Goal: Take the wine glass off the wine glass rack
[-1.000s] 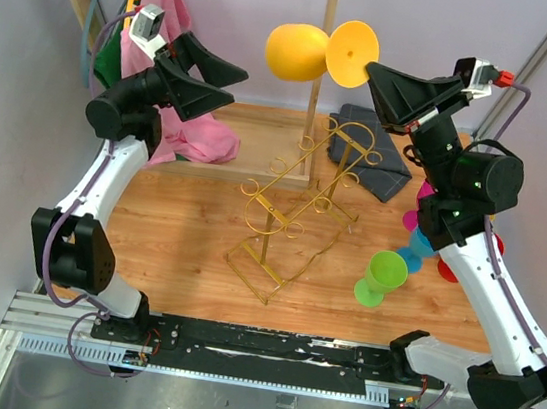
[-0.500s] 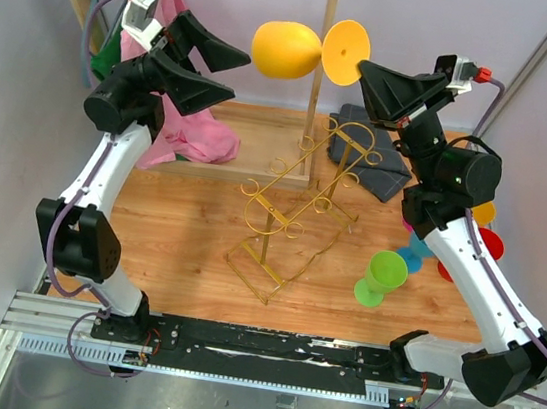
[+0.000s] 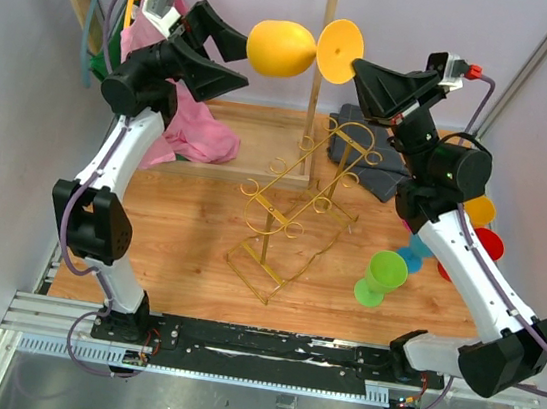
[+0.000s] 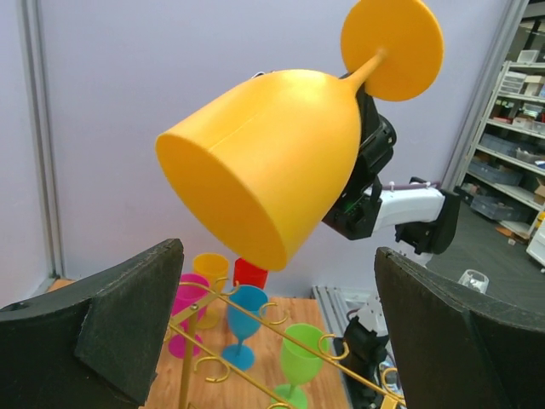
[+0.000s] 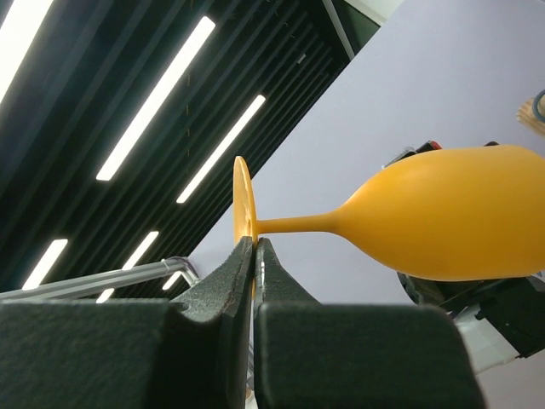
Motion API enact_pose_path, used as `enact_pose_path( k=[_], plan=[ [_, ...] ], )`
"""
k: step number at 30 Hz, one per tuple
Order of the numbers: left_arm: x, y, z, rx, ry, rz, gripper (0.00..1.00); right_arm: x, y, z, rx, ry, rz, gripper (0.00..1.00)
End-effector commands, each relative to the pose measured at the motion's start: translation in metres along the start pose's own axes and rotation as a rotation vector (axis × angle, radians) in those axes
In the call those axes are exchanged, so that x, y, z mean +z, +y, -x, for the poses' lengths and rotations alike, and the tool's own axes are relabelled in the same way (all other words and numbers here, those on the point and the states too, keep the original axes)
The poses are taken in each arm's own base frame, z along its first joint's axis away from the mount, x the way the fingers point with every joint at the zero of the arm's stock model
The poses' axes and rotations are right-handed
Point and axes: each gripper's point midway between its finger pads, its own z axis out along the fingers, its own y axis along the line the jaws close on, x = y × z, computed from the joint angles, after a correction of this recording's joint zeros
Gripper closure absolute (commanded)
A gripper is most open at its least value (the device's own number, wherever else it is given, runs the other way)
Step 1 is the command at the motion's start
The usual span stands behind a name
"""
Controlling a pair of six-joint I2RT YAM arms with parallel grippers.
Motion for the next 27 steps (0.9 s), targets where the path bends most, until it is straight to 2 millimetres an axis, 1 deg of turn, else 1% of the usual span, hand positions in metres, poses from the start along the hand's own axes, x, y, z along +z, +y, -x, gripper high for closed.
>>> enact_pose_path(
  k=[1, 6, 10, 14, 23, 25, 27],
  plan=[
    [0.013, -0.021, 0.006, 0.061, 0.005, -0.060, 0.01, 0.003, 0.019, 0.002, -0.026, 0.018, 0.077, 0.99],
    [0.021, -0.044, 0.009, 0.080, 0.003, -0.105, 0.01, 0.006, 0.014, 0.004, -0.020, 0.015, 0.079, 0.99],
    [0.025, -0.061, 0.012, 0.088, -0.002, -0.127, 0.01, 0.007, 0.013, 0.006, -0.013, 0.009, 0.091, 0.99],
    [0.025, -0.071, 0.015, 0.093, -0.005, -0.133, 0.04, 0.006, 0.011, 0.008, 0.001, -0.002, 0.116, 0.99],
    [0.028, -0.091, 0.023, 0.106, -0.014, -0.141, 0.23, 0.001, 0.003, 0.011, 0.033, -0.022, 0.144, 0.99],
    [0.028, -0.095, 0.023, 0.105, -0.015, -0.140, 0.29, 0.001, 0.001, 0.010, 0.038, -0.020, 0.147, 0.99],
    [0.028, -0.097, 0.024, 0.102, -0.016, -0.139, 0.38, 0.000, -0.001, 0.010, 0.043, -0.018, 0.150, 0.99]
  ],
)
